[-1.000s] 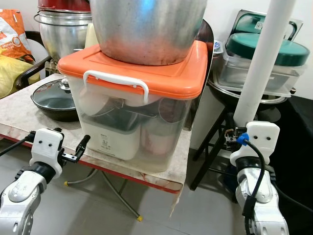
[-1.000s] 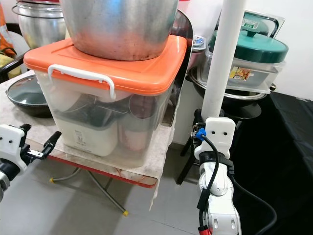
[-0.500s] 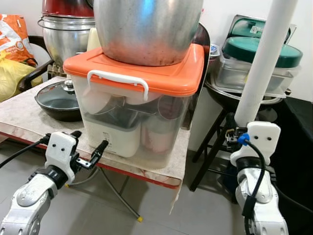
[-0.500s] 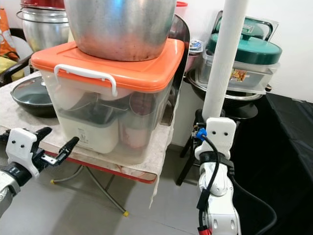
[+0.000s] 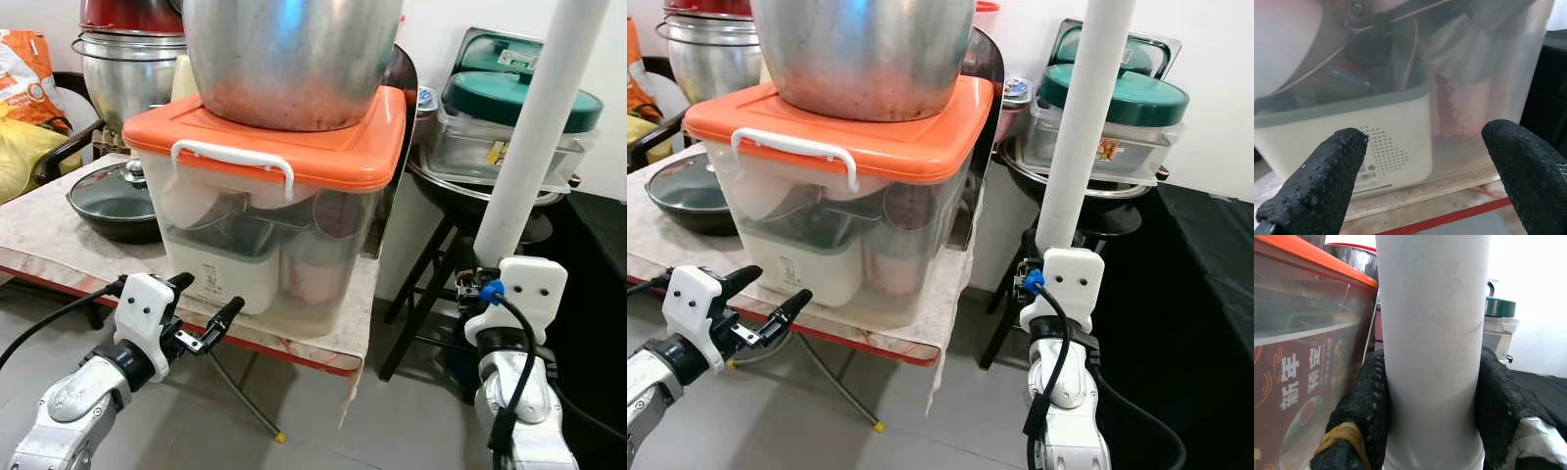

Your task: Building children table

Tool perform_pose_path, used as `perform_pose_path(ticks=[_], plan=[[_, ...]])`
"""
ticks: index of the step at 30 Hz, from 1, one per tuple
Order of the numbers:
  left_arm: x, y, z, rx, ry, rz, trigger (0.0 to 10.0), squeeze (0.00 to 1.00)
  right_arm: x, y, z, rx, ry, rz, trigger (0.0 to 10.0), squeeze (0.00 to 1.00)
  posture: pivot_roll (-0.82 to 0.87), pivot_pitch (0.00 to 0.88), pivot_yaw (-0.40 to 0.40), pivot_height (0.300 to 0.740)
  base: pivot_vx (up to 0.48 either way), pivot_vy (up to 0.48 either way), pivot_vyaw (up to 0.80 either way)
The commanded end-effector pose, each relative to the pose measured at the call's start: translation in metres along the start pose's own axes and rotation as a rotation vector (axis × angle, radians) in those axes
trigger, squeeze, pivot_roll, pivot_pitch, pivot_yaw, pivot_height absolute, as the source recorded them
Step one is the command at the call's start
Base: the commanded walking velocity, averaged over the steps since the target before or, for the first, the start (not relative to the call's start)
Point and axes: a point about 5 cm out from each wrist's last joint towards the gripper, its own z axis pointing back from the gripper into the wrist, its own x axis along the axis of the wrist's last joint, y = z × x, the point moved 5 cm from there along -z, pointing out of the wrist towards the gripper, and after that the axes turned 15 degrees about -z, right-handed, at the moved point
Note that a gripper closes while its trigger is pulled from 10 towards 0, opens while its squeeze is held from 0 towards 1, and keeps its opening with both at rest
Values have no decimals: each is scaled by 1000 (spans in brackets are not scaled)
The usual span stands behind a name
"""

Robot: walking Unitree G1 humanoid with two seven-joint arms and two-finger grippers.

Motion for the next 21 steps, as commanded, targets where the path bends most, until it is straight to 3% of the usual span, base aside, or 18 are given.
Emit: perform_pose_path(ticks=[1,5,10,21], plan=[[2,-6,1,-28,-3,11,10000,0,5,-1,1,-7,-27,2,0,0,46,0,-90,740,0,0,0],[3,-8,1,-42,-9,18,10000,0,5,0,1,-7,-27,1,0,0,47,0,-90,740,0,0,0],[5,-9,1,-54,-16,21,10000,0,5,0,0,-6,-30,0,0,0,48,0,-90,740,0,-300,0],[3,-15,2,-67,-11,46,10000,0,-4,-5,16,11,19,36,0,0,29,0,-83,740,0,-468,0]])
